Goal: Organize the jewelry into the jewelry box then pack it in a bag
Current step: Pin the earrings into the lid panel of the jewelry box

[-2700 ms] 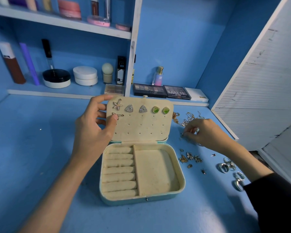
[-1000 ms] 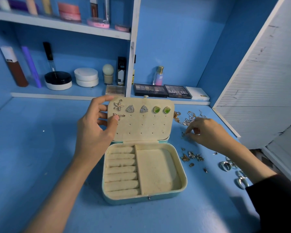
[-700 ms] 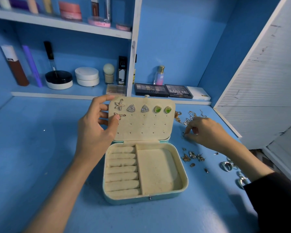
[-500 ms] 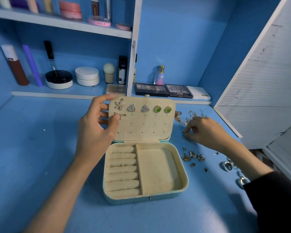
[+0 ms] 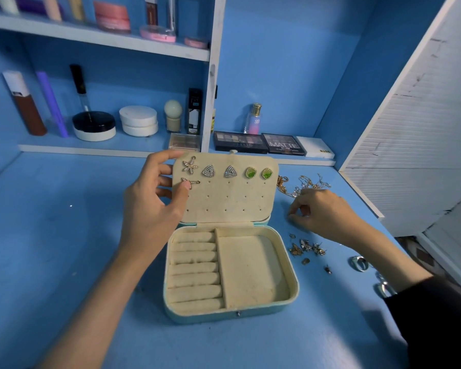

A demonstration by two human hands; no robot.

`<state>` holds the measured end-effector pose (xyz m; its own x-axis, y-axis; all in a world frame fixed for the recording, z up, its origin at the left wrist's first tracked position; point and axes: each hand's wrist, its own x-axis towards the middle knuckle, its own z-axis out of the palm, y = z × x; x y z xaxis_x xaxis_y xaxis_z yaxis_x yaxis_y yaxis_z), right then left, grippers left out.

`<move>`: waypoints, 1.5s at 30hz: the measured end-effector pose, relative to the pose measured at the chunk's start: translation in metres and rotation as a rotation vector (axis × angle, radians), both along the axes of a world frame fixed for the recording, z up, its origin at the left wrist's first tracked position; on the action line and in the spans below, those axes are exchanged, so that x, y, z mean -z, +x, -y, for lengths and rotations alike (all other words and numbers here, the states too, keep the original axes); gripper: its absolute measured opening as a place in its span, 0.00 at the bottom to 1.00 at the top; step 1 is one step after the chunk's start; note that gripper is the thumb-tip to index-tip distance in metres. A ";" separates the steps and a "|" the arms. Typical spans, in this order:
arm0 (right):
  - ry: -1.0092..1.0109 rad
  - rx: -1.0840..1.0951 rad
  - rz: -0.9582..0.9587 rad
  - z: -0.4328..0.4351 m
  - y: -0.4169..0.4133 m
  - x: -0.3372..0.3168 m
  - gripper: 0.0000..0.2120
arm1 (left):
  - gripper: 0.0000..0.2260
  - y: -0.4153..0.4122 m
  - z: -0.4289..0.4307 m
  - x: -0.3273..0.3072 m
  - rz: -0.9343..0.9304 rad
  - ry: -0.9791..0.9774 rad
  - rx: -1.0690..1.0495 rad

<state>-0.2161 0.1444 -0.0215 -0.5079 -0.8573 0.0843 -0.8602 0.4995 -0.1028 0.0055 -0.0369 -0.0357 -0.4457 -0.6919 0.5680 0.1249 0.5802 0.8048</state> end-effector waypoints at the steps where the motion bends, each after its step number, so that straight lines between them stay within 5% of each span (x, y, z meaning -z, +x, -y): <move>1: 0.001 -0.001 0.006 0.000 -0.001 -0.001 0.03 | 0.16 0.000 0.000 0.000 -0.001 0.000 -0.001; 26: 0.045 -0.020 0.012 -0.009 -0.002 -0.005 0.04 | 0.15 0.002 -0.004 -0.002 -0.013 -0.007 -0.005; 37: -0.199 -0.053 0.367 -0.012 0.002 -0.034 0.09 | 0.18 0.027 -0.016 -0.001 0.006 -0.136 0.034; 45: -0.344 -0.121 0.585 0.010 0.034 -0.069 0.02 | 0.16 0.047 -0.026 0.014 0.049 -0.254 0.073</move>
